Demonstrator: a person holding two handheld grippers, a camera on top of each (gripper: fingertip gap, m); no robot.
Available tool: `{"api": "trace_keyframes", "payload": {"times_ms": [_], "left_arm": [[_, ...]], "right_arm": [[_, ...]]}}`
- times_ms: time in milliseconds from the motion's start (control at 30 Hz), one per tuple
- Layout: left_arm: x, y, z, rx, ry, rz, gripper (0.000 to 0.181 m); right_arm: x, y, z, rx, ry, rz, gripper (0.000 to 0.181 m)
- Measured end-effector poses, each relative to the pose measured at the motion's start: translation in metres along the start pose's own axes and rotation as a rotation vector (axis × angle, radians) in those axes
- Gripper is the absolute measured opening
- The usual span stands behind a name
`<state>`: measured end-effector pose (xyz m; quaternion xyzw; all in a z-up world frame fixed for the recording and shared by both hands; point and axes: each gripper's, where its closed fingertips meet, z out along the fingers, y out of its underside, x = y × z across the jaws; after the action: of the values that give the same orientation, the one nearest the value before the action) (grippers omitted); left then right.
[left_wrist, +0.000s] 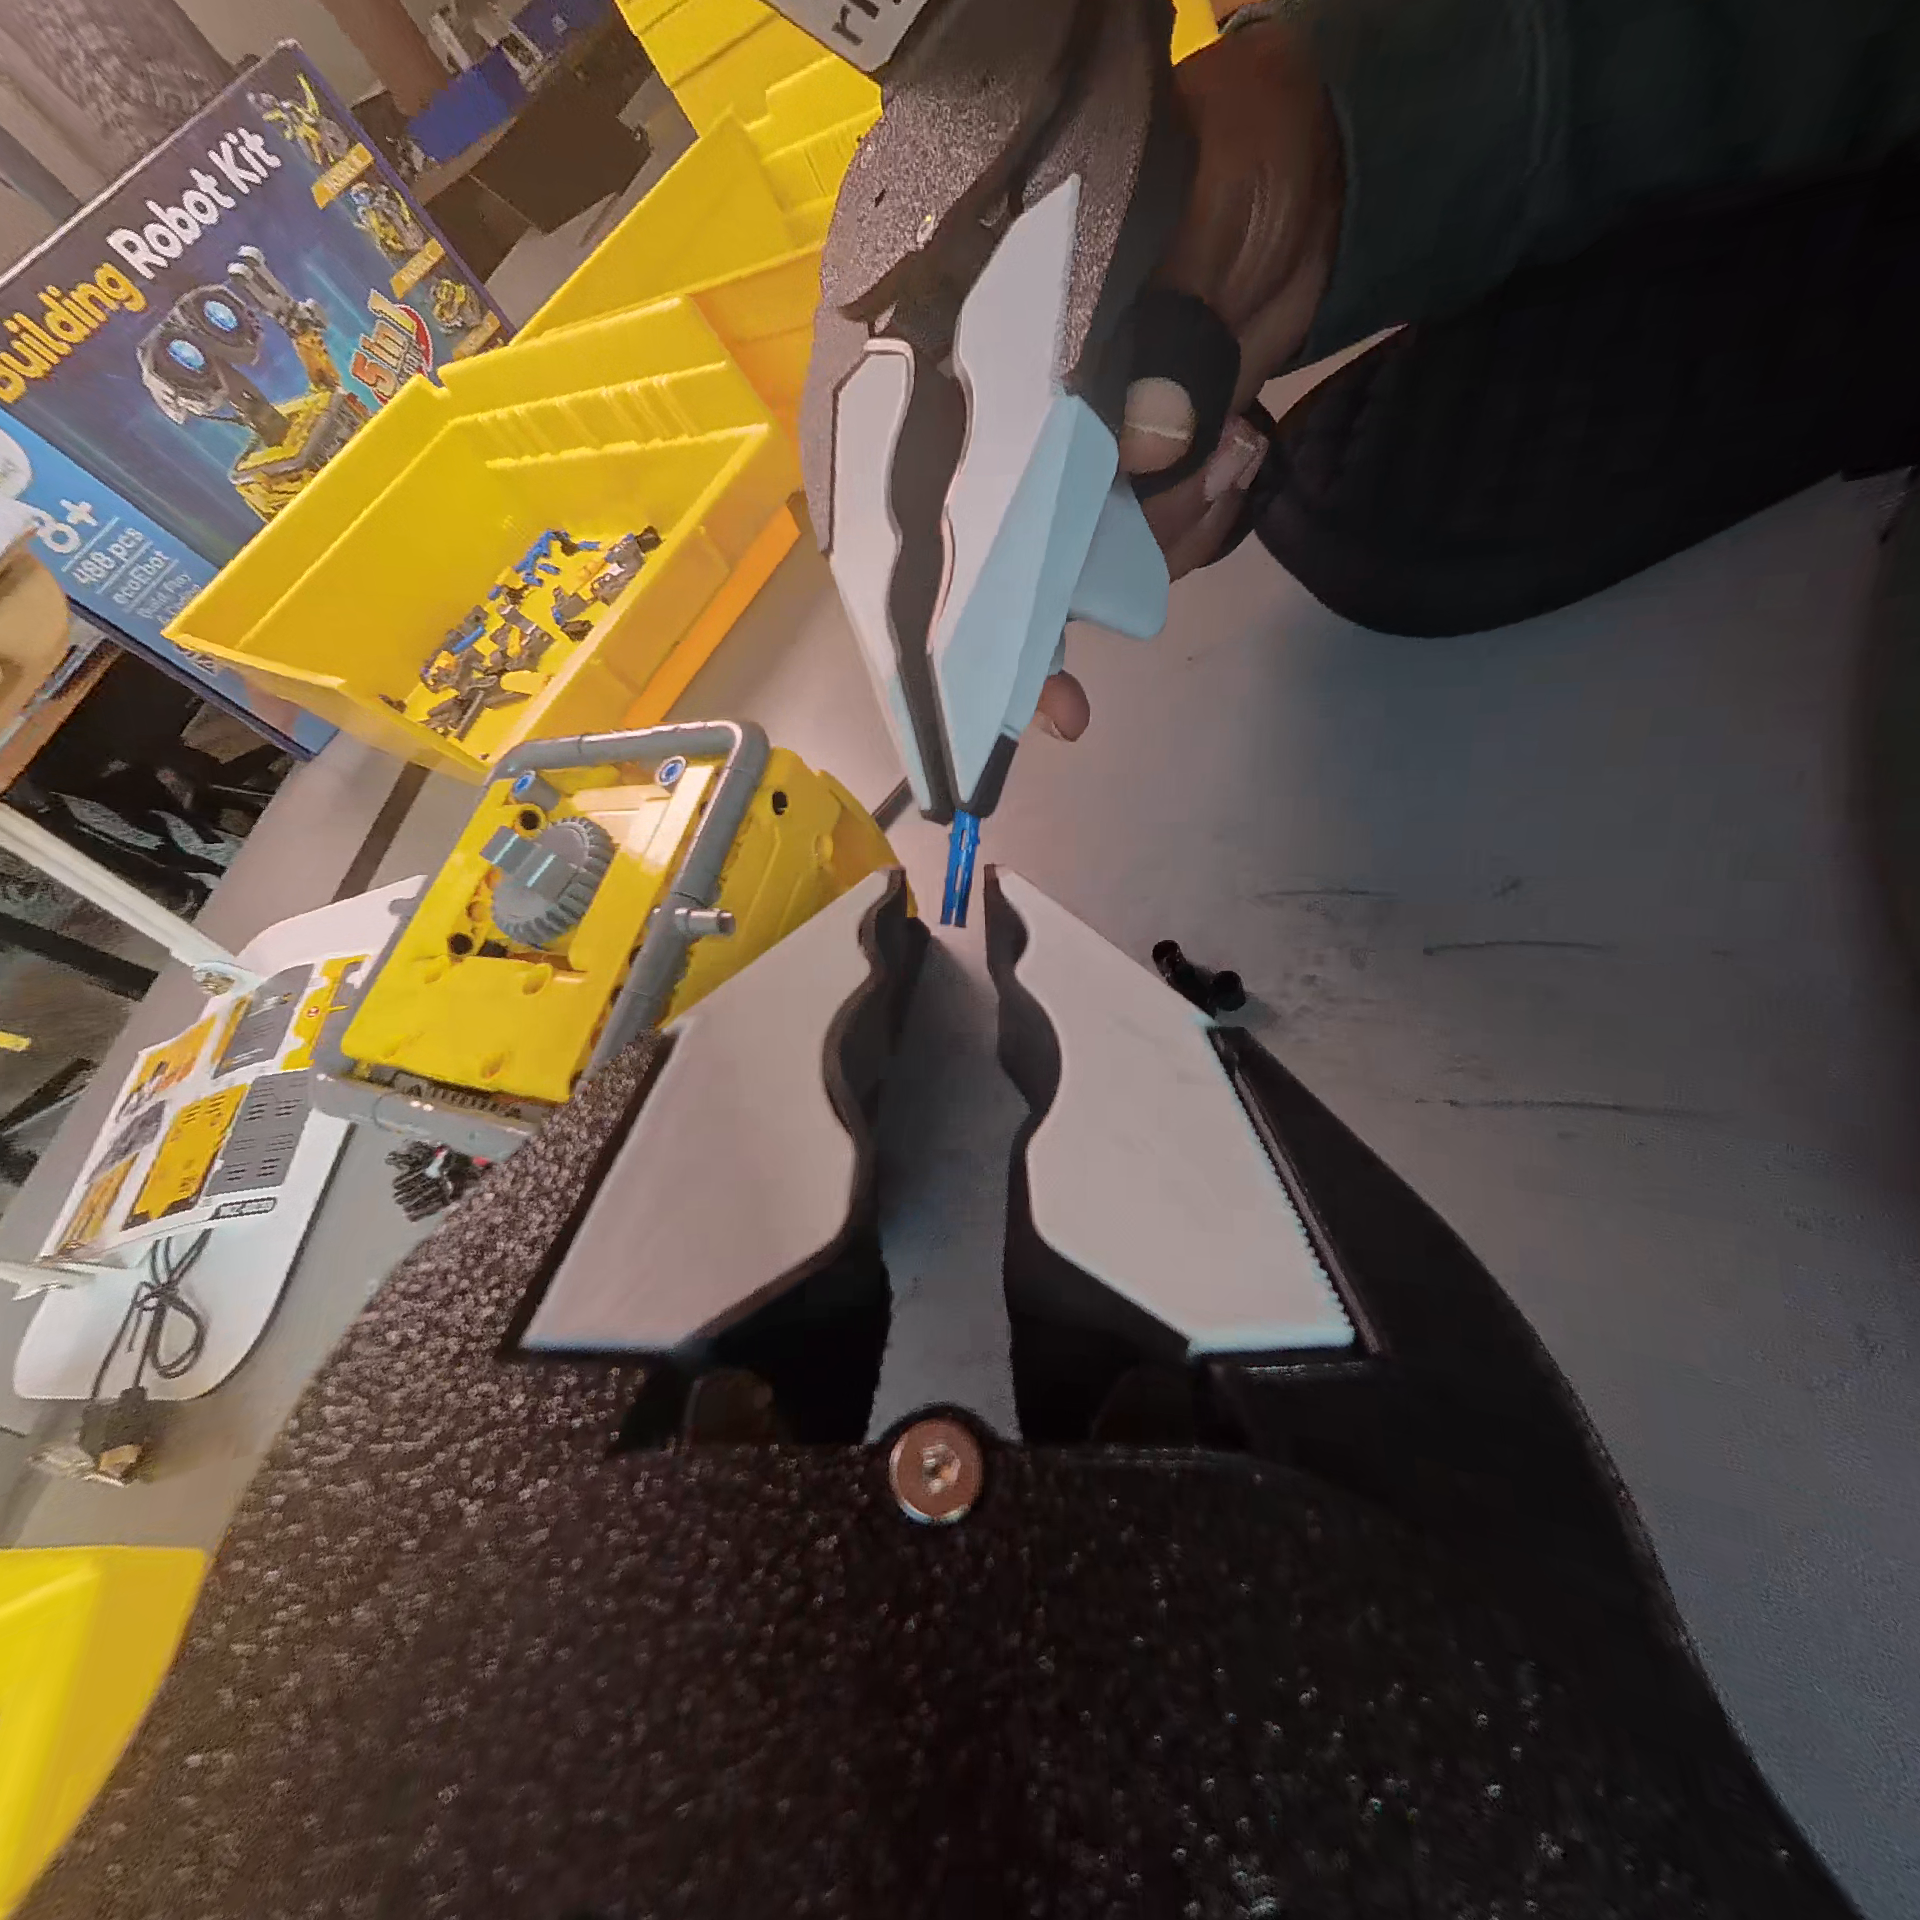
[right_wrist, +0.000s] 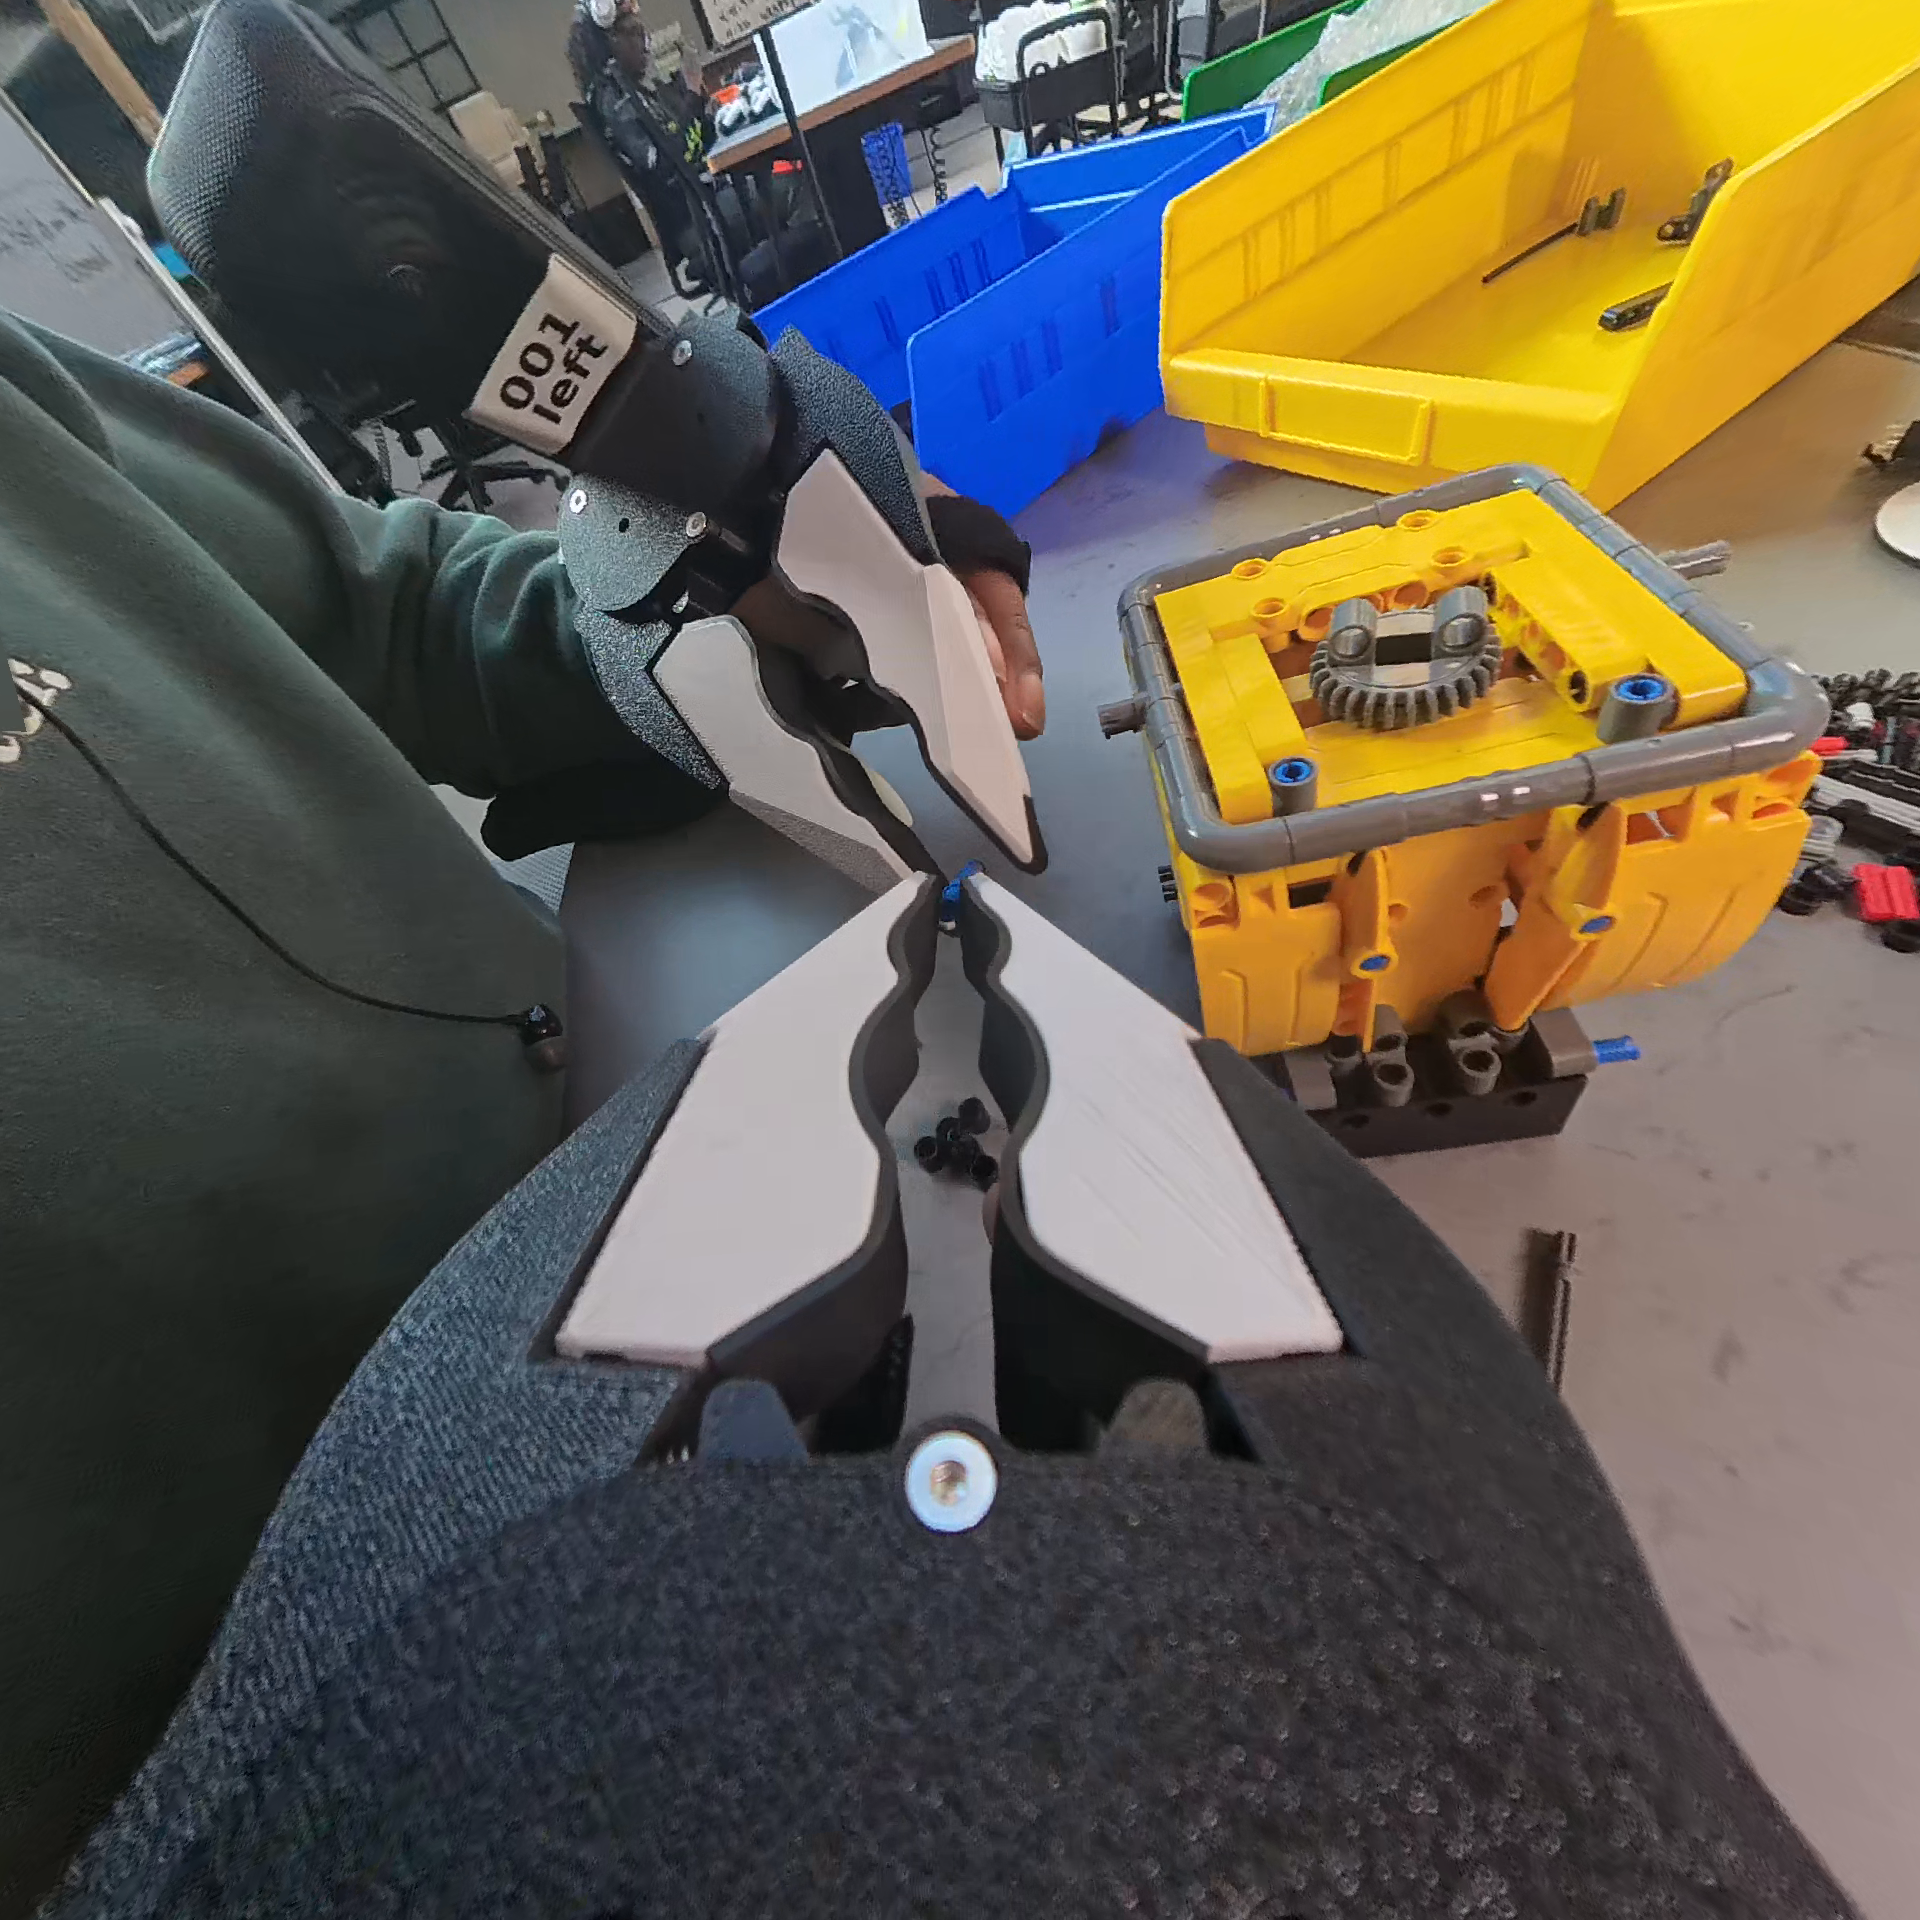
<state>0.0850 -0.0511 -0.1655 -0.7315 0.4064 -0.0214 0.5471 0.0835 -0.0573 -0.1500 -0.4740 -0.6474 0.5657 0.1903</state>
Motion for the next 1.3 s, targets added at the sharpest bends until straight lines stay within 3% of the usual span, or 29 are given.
{"api": "trace_keyframes", "payload": {"times_ms": [100,1067,1200,1300], "left_arm": [[0.007,0.000,0.001,0.003,0.053,-0.019,0.003],[0.011,0.003,0.001,-0.030,0.083,-0.043,0.003],[0.022,0.007,0.002,-0.024,0.193,-0.138,0.005],[0.033,0.022,0.005,-0.077,0.293,-0.189,0.013]], "right_arm": [[-0.002,0.002,0.002,-0.012,-0.008,-0.010,0.003],[0.000,0.013,0.008,-0.141,0.082,-0.197,0.004],[-0.003,0.022,0.006,-0.211,0.052,-0.214,0.004],[-0.009,0.038,-0.001,-0.344,0.013,-0.254,0.004]]}}
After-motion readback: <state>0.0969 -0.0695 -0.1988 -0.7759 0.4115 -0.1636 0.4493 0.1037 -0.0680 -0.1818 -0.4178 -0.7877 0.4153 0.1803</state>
